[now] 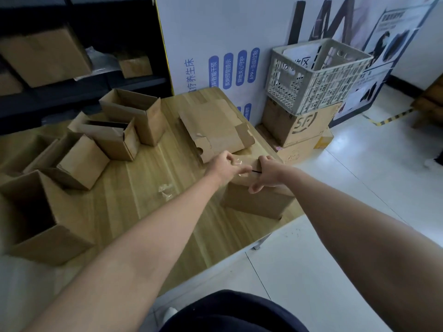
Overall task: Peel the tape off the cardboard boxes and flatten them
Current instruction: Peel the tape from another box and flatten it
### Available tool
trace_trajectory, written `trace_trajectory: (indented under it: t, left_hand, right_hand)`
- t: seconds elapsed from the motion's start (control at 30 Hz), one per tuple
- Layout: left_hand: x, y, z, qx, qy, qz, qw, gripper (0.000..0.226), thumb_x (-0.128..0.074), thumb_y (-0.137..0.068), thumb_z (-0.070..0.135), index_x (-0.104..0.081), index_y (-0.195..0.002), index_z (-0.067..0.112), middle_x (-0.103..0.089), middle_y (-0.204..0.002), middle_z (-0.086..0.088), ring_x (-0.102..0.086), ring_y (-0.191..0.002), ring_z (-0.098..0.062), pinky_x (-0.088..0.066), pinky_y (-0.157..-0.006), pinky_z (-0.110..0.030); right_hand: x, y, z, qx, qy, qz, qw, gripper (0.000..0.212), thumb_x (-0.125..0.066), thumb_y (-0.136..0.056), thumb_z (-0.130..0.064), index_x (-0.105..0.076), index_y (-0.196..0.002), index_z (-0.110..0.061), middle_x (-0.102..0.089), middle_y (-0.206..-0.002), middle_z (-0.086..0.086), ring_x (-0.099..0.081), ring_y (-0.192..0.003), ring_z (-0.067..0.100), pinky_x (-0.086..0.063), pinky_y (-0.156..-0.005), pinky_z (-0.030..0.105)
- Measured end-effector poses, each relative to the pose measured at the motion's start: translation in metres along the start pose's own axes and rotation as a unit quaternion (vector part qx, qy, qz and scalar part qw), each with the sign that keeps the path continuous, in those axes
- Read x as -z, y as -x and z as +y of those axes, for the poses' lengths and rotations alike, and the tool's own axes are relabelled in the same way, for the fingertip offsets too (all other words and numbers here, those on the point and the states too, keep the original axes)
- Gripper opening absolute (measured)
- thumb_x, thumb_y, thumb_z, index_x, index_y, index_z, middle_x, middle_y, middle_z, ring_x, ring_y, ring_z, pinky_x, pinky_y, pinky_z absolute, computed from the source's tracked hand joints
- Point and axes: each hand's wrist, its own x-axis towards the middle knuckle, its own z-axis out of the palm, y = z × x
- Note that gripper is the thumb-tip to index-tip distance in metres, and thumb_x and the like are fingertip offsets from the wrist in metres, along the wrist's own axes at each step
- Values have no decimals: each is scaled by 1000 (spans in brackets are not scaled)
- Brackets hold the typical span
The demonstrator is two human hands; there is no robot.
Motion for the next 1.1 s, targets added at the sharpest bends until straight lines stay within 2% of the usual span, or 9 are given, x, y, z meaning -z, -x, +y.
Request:
trace_trajectory:
  t: [0.17,0.3,0.4,0.6,0.67,0.77,0.87,1.0,1.1]
  left_hand:
    - [-9,-9,4,-48,-173,76,981,20,-75,-78,34,-65,-85,18,-52,-106,-1,-43,-108,-20,-44,-91,-34]
    - [13,-11,-10,69,79,114,988,11,-74,-80,10,-64,-75,10,-65,-88,-4,-61,-87,-17,-46,-66,-19]
    - [29,-12,-36,161,214,189,945,18,-71,-80,0,-62,-69,10,-66,-80,-3,-63,-84,-20,-50,-72,-24]
    - [54,-13,-70,228,326,328,857,31,-53,-79,-14,-57,-64,12,-68,-86,-10,-65,-82,-22,-52,-69,-25]
    - [83,-10,-87,202,244,380,869,26,-57,-80,-11,-55,-68,12,-65,-85,-8,-64,-81,-22,-49,-64,-24]
    - [106,0,-120,129,43,368,920,22,-65,-79,-7,-52,-80,11,-56,-82,-5,-55,-78,-23,-41,-66,-25]
    - [94,10,-151,81,-80,317,942,19,-60,-80,-8,-53,-77,9,-57,-83,-10,-52,-77,-24,-36,-67,-27]
    - [61,20,-179,78,-137,224,962,18,-53,-80,-10,-64,-80,4,-65,-95,-16,-59,-86,-31,-40,-69,-27]
    - [44,20,-188,90,-160,123,975,26,-51,-85,-7,-70,-101,0,-66,-113,-17,-60,-107,-30,-43,-87,-27]
  right_hand:
    - [-4,5,3,4,2,26,1000,97,-79,-63,-54,-31,-141,-21,-42,-134,3,-38,-125,29,-29,-106,48]
    - [-5,3,3,14,-22,6,1000,104,-82,-61,-51,-26,-144,-25,-40,-138,1,-36,-128,29,-33,-107,50]
    - [-1,0,0,7,-22,-4,1000,104,-83,-58,-51,-28,-142,-26,-42,-135,0,-39,-125,30,-37,-104,53]
    - [3,-2,1,-7,-16,3,1000,96,-82,-61,-50,-33,-137,-21,-43,-131,1,-42,-122,27,-33,-108,51]
    - [7,-5,0,-15,-7,1,1000,95,-82,-62,-48,-33,-138,-18,-42,-132,3,-43,-122,26,-34,-107,50]
    - [12,-7,-5,-21,9,-16,1000,97,-83,-63,-45,-30,-140,-17,-41,-133,5,-44,-121,27,-40,-101,46]
    - [12,-9,-7,-23,17,-19,999,98,-83,-65,-44,-28,-141,-15,-39,-135,6,-43,-121,28,-39,-99,44]
    - [11,-10,-6,-24,29,-21,999,100,-82,-65,-46,-27,-141,-14,-38,-134,8,-44,-119,30,-39,-98,44]
    - [9,-12,-4,-25,22,-18,999,98,-82,-65,-46,-28,-140,-14,-39,-130,7,-45,-115,29,-41,-98,45]
